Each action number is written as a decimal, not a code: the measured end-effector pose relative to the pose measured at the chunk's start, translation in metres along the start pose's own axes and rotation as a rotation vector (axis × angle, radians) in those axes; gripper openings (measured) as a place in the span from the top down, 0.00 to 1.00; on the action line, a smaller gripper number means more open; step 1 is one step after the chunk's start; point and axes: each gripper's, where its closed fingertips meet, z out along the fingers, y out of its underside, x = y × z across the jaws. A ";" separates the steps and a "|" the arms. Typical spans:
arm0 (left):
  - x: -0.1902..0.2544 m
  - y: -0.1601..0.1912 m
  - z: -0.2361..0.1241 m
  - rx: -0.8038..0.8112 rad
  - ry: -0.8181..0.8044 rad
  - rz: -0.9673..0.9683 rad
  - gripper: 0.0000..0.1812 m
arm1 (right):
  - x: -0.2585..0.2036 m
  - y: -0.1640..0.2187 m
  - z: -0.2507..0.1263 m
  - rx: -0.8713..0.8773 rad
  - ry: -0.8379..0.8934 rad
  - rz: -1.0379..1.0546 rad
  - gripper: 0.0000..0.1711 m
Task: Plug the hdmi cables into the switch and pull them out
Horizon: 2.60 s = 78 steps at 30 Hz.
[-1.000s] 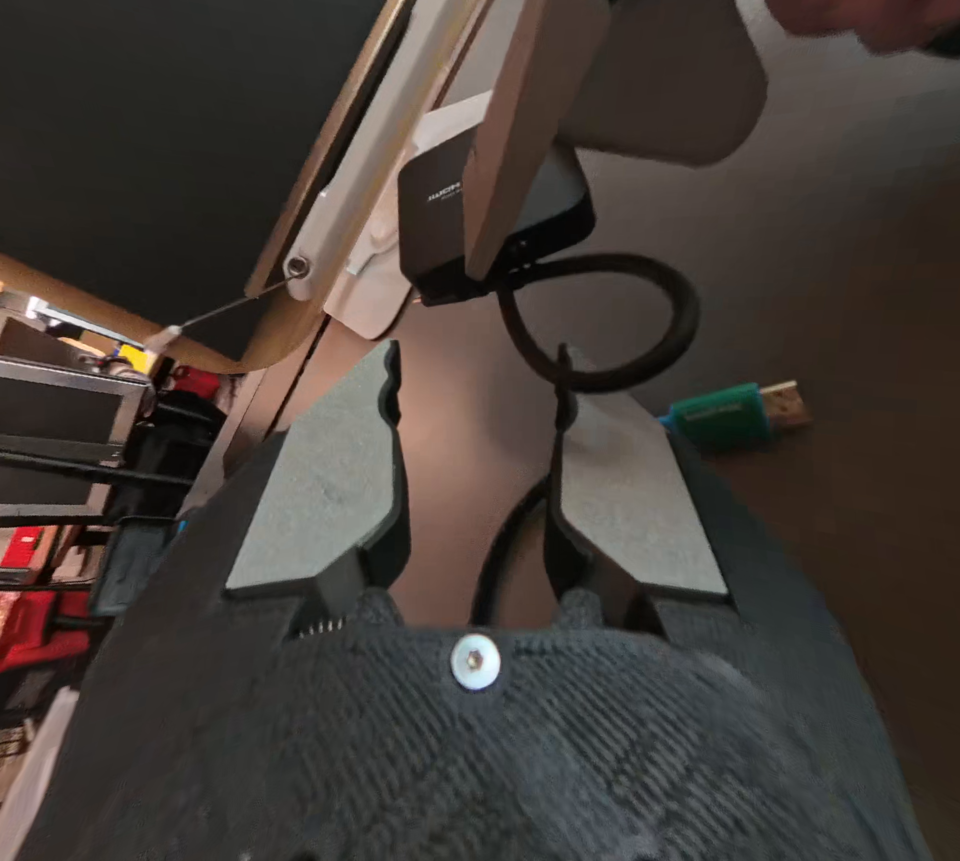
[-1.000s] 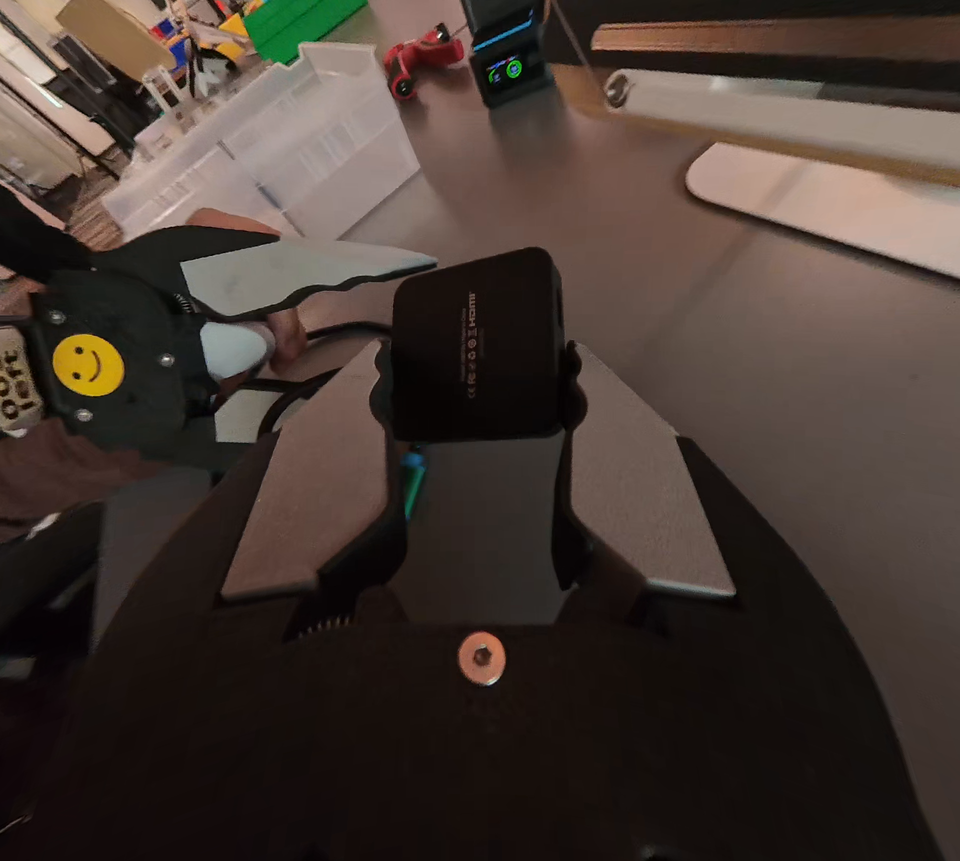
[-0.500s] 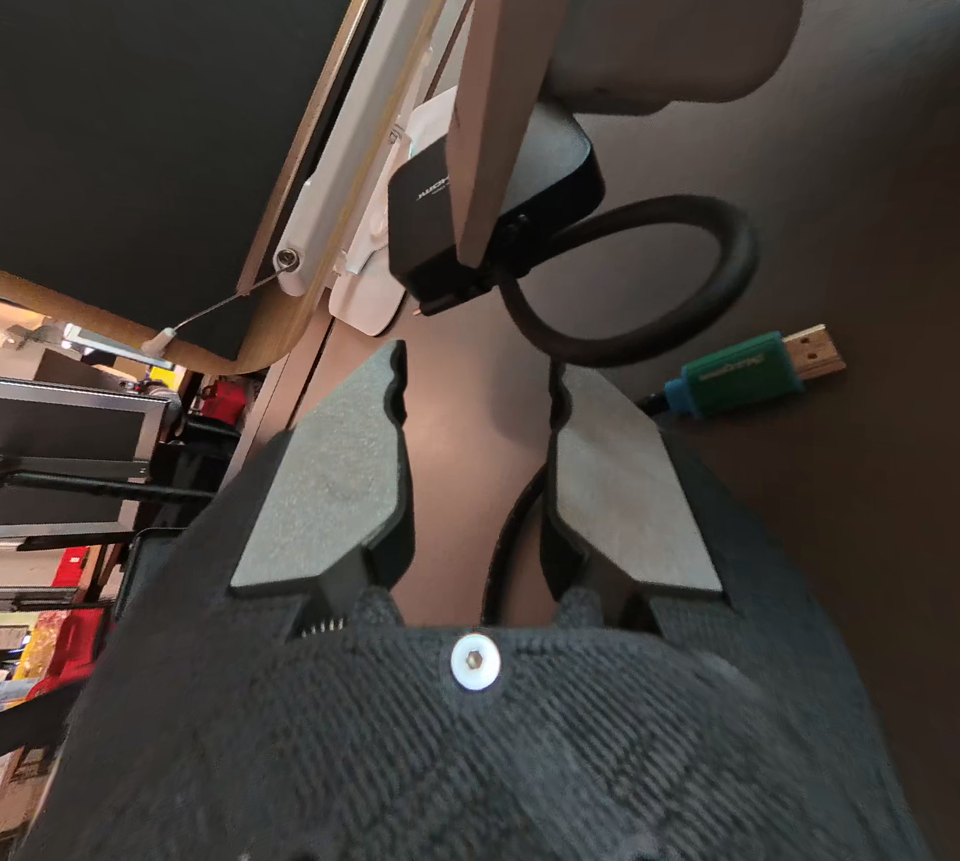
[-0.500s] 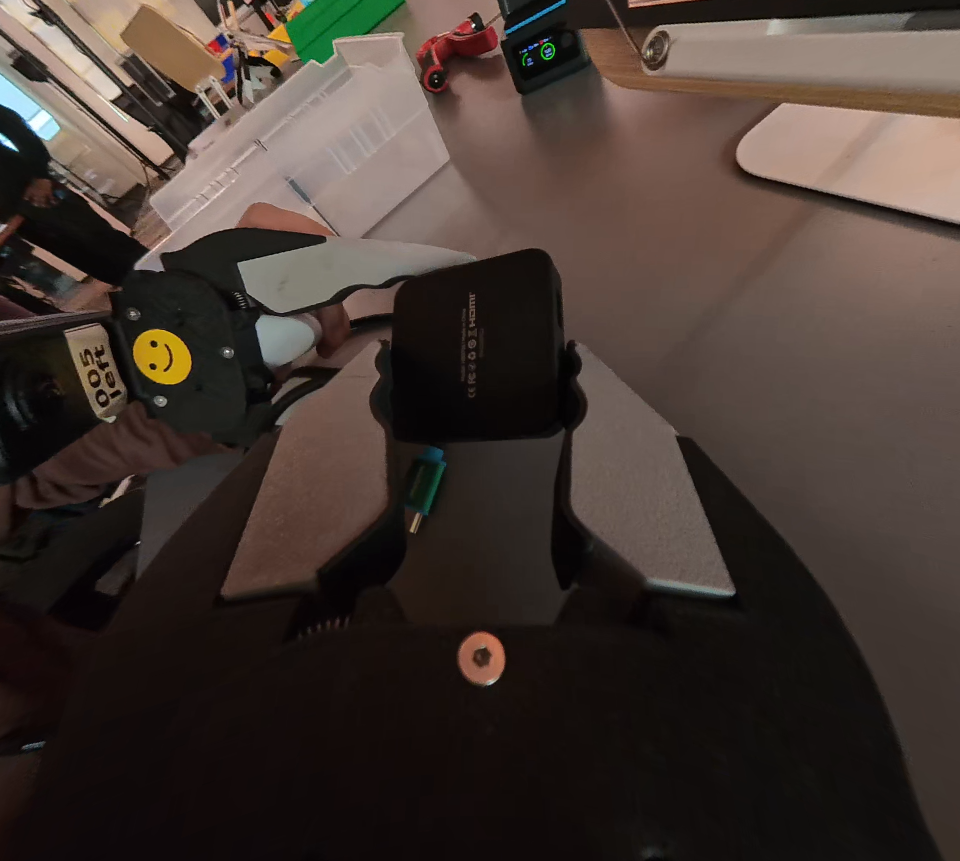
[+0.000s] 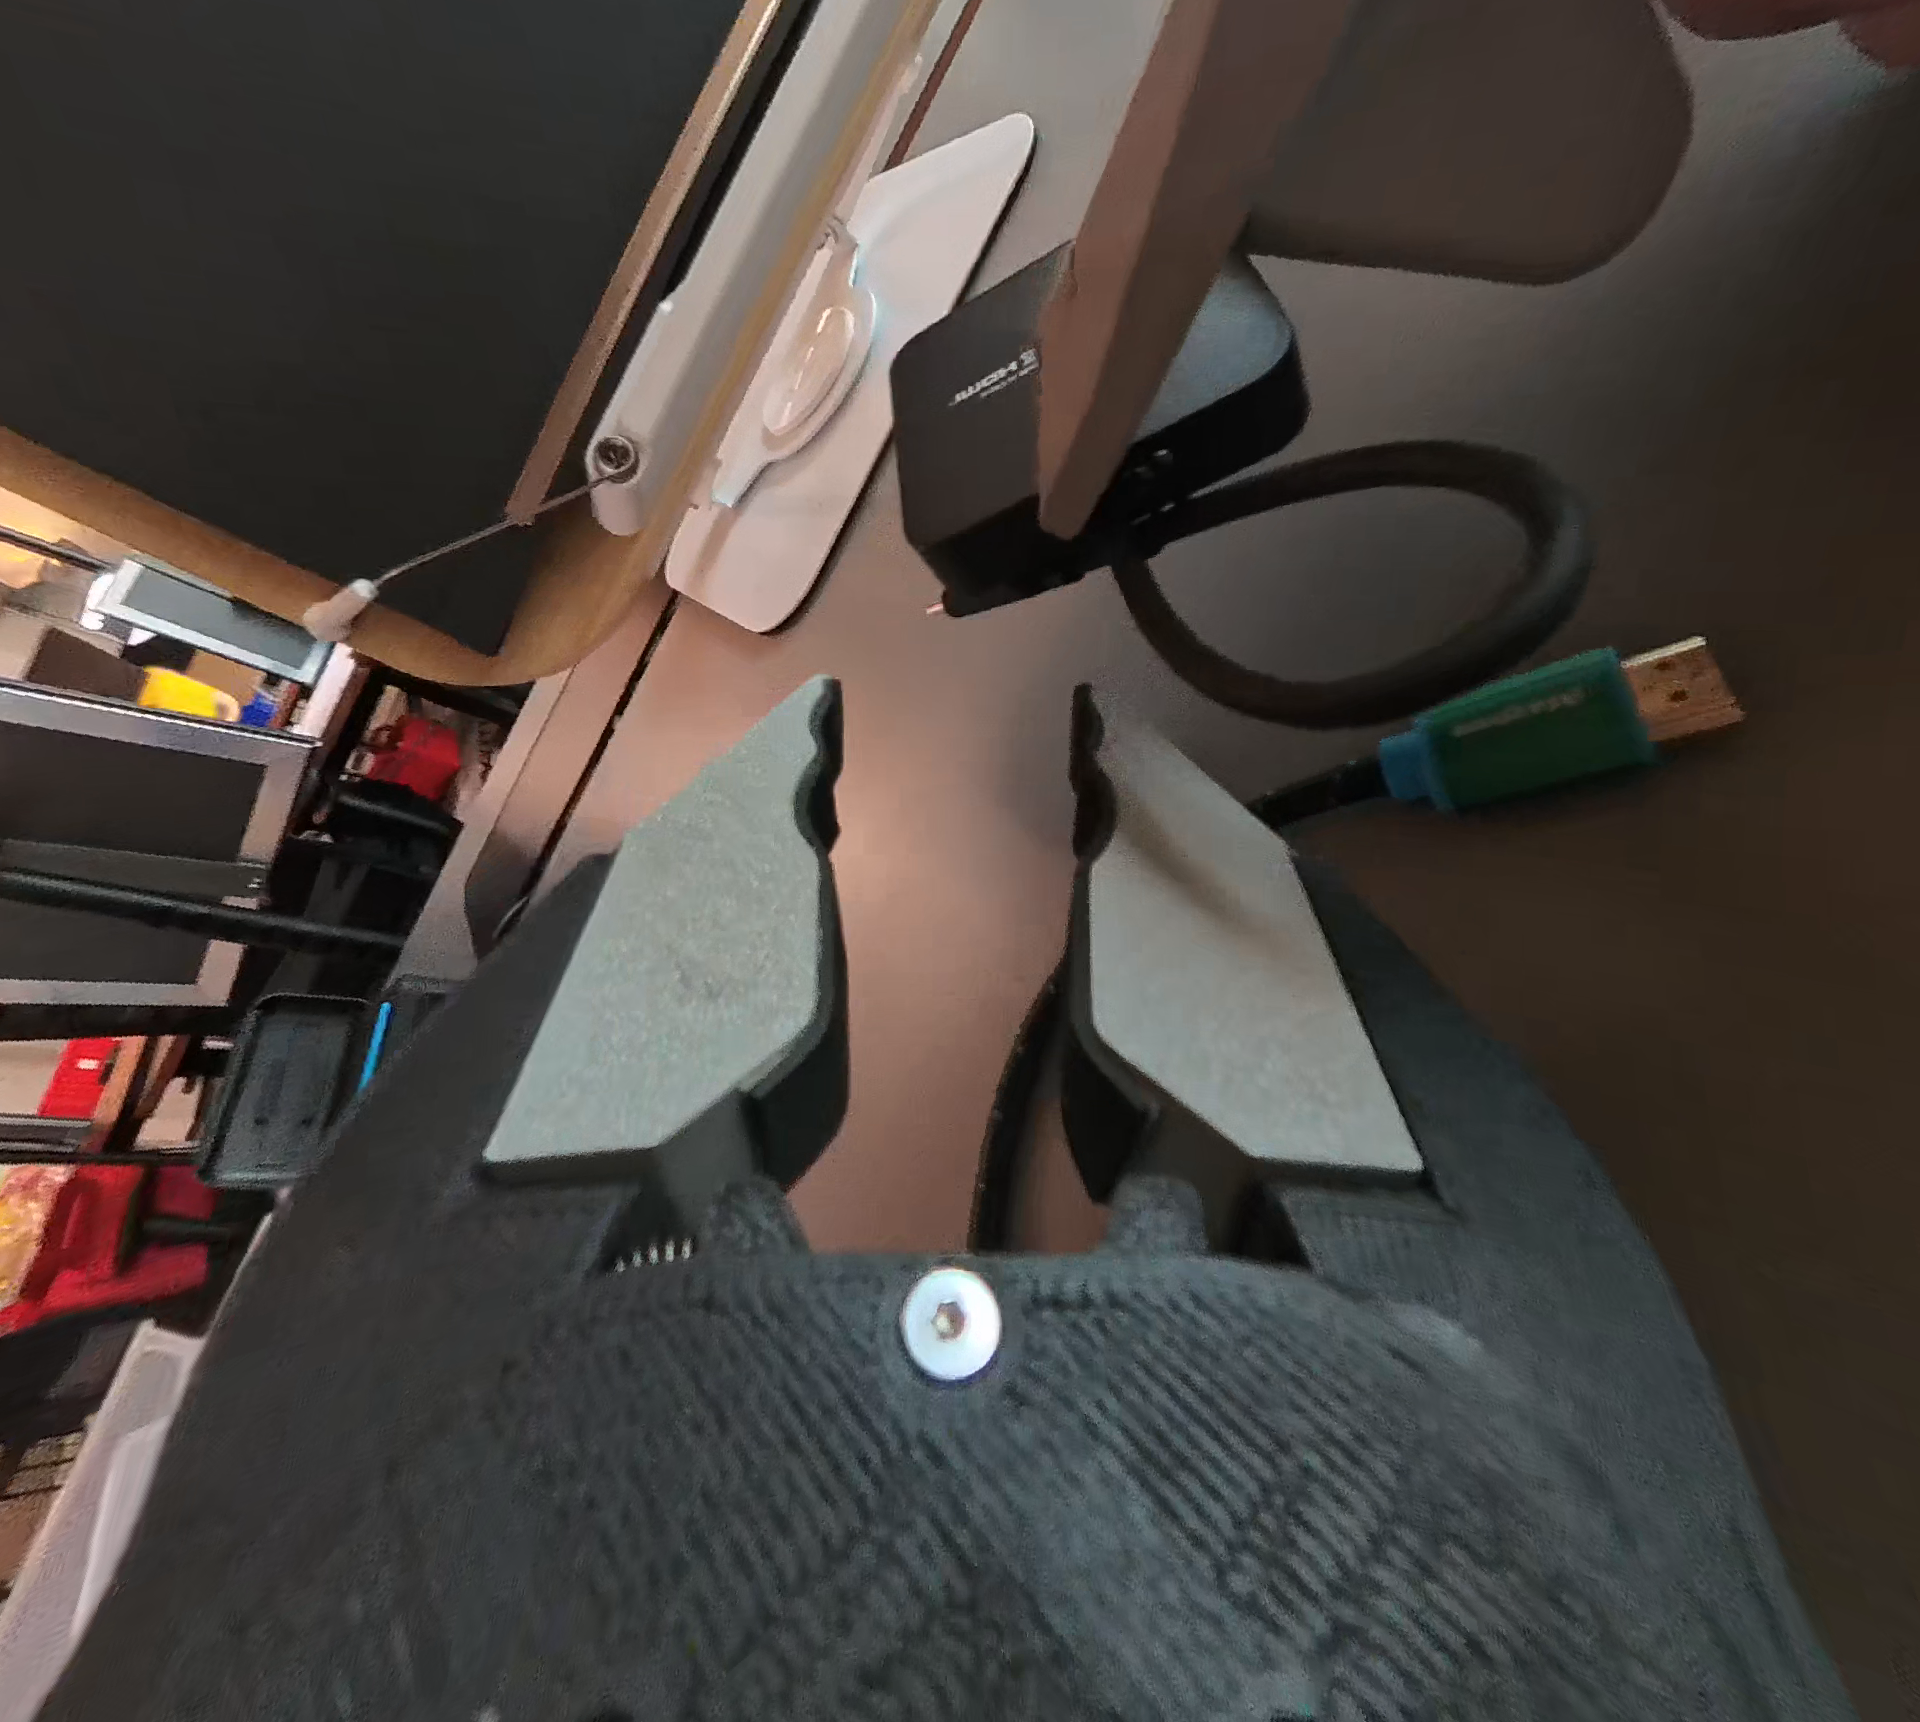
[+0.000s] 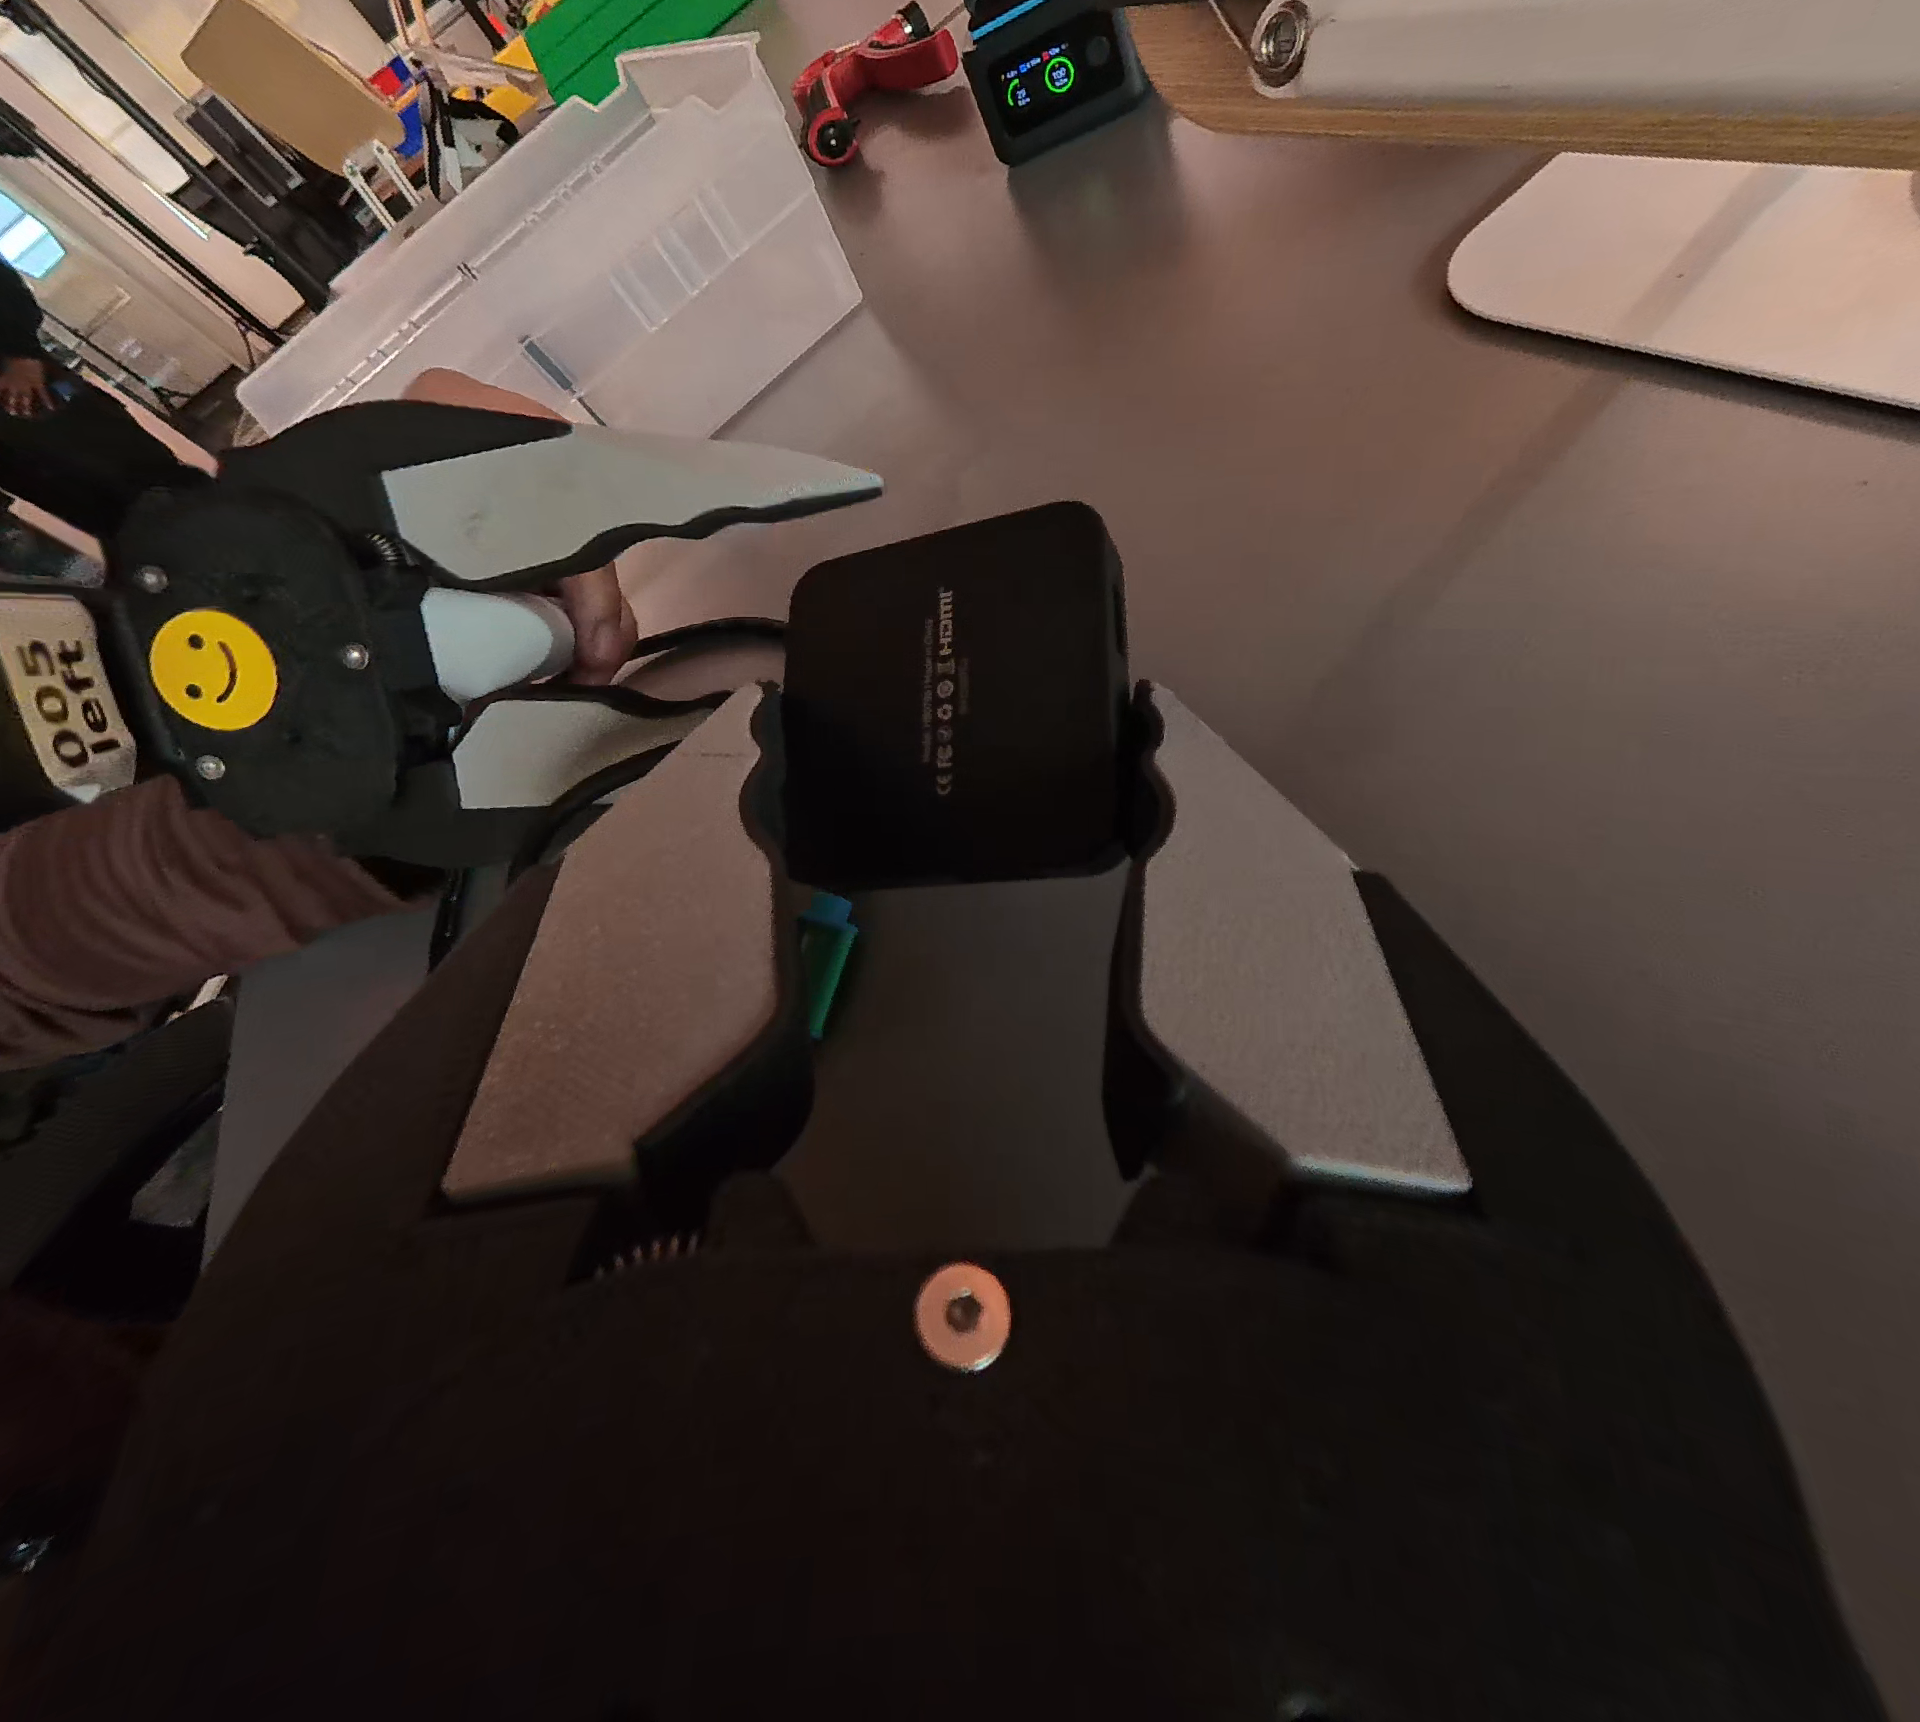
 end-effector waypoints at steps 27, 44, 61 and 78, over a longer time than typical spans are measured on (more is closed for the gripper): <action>0.012 -0.006 -0.004 0.031 0.024 0.036 0.76 | -0.006 -0.002 -0.011 0.024 -0.002 -0.014 0.63; 0.010 -0.002 -0.003 0.040 0.019 0.052 0.68 | -0.010 -0.002 -0.011 0.010 -0.022 -0.038 0.63; 0.006 0.001 -0.003 0.016 -0.024 0.118 0.70 | -0.002 0.008 -0.006 -0.046 0.006 -0.036 0.63; -0.009 -0.007 -0.010 0.095 -0.124 0.268 0.72 | -0.011 0.018 -0.005 -0.108 -0.056 -0.018 0.76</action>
